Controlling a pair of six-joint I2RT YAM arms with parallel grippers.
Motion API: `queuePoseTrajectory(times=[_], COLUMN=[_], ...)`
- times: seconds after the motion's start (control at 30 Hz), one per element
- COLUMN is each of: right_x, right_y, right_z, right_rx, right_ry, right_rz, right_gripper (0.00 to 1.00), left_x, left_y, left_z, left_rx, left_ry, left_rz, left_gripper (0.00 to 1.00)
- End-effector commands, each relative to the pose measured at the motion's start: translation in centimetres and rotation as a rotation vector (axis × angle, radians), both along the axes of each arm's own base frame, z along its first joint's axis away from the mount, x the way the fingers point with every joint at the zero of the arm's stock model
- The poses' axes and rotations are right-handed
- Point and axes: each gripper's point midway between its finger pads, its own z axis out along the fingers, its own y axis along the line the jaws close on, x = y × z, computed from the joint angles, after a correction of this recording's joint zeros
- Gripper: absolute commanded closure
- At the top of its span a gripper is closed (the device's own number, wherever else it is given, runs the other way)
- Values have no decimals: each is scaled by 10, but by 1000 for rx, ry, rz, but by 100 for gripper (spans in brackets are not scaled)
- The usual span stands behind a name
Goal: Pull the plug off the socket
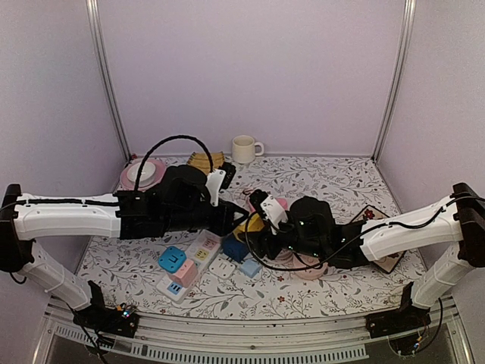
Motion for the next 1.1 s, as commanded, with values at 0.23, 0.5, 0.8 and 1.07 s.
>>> queuePoseTrajectory(times=[0.23, 0.5, 0.8, 1.07], right_x=[8, 14, 3, -15], right_y=[-17, -49, -69, -72], right_z=[-19, -58, -51, -59], right_rx=[-60, -213, -183, -206], right_ry=[41, 79, 136, 273], right_rz=[-77, -199, -230, -194], right_gripper=[70, 80, 85, 85], left_x=[-4, 7, 24, 75], left_y=[-24, -20, 7, 88], left_z=[40, 63, 69, 41], left_rx=[-96, -89, -56, -67], left_ry=[-41, -89, -131, -77], left_rz=[-86, -83, 8, 265], left_gripper=[91, 91, 90, 89])
